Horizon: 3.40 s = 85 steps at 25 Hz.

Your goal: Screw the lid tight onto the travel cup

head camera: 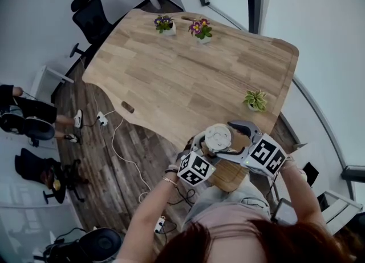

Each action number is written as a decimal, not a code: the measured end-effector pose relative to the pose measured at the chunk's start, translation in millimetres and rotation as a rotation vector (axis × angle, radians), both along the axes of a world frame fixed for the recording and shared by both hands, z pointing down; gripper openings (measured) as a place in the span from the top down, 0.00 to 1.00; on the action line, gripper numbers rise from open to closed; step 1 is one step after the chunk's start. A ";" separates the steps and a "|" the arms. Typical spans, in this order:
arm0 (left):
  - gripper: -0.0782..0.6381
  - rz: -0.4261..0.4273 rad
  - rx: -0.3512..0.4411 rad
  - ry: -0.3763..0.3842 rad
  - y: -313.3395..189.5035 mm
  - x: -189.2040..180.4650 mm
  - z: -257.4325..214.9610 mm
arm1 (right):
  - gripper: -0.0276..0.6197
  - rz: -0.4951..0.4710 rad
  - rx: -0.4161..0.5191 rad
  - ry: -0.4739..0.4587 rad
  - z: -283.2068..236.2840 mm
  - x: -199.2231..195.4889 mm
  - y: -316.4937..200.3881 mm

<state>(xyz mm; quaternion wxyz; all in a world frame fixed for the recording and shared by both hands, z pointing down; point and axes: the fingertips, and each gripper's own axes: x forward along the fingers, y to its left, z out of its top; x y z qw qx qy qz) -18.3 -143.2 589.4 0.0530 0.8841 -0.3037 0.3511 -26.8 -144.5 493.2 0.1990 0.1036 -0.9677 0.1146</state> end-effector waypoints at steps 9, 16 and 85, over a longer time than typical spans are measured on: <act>0.40 -0.079 -0.006 -0.029 -8.6 -2.6 -0.2 | 0.37 0.093 0.096 0.009 3.2 -3.0 -6.4; 0.40 -0.100 0.001 -0.021 -7.1 -2.8 0.9 | 0.37 0.108 0.061 0.025 8.3 -0.3 -4.2; 0.39 -0.042 -0.019 -0.039 46.7 -36.1 -18.3 | 0.63 0.704 0.099 0.057 -5.6 24.3 31.0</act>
